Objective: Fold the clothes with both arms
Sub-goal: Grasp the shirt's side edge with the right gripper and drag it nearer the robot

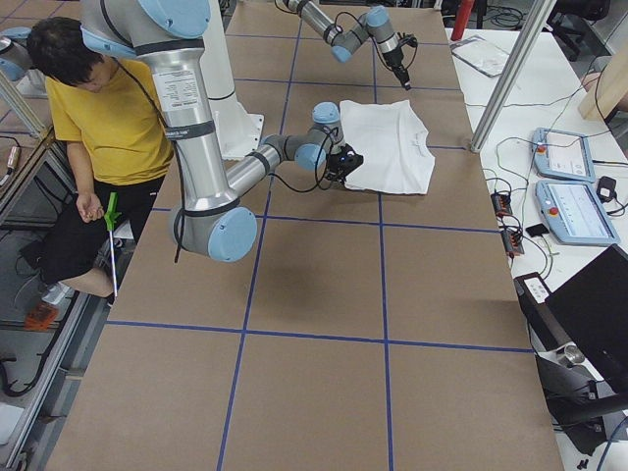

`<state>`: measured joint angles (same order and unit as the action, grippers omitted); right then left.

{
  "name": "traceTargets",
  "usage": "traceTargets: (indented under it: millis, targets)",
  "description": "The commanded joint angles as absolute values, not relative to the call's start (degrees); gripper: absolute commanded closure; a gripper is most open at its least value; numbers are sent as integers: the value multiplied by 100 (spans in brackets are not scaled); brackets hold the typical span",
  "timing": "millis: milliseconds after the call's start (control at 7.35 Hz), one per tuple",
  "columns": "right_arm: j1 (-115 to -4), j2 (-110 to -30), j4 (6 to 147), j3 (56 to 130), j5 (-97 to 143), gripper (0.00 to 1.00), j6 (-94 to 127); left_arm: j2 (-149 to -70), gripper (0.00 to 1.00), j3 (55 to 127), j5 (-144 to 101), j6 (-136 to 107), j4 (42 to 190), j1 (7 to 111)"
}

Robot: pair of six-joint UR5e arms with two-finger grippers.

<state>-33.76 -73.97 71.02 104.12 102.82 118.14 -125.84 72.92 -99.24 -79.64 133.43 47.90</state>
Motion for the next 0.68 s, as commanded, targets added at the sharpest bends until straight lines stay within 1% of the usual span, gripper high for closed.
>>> traceTargets:
  millis: [0, 136, 272, 408, 544]
  targets:
    - [-3088, -8081, 7338, 11499, 10615, 100, 12335, -12577, 52, 7592, -9940, -7989, 13272, 4790]
    - [-2676, -8504, 7382, 12140, 10826, 100, 12557, -12508, 52, 7881, -9984, -8015, 13237, 4781]
    - [-2350, -8595, 7653, 12425, 11402, 100, 13090, -12368, 52, 8110, -10306, -8033, 13245, 4781]
    - [-1755, -8613, 7847, 12680, 11417, 100, 13409, -12227, 52, 8365, -10562, -8033, 13245, 4781]
    - [-1392, -8648, 7918, 12787, 11417, 100, 13438, -12008, 52, 8715, -10695, -8033, 13245, 4773]
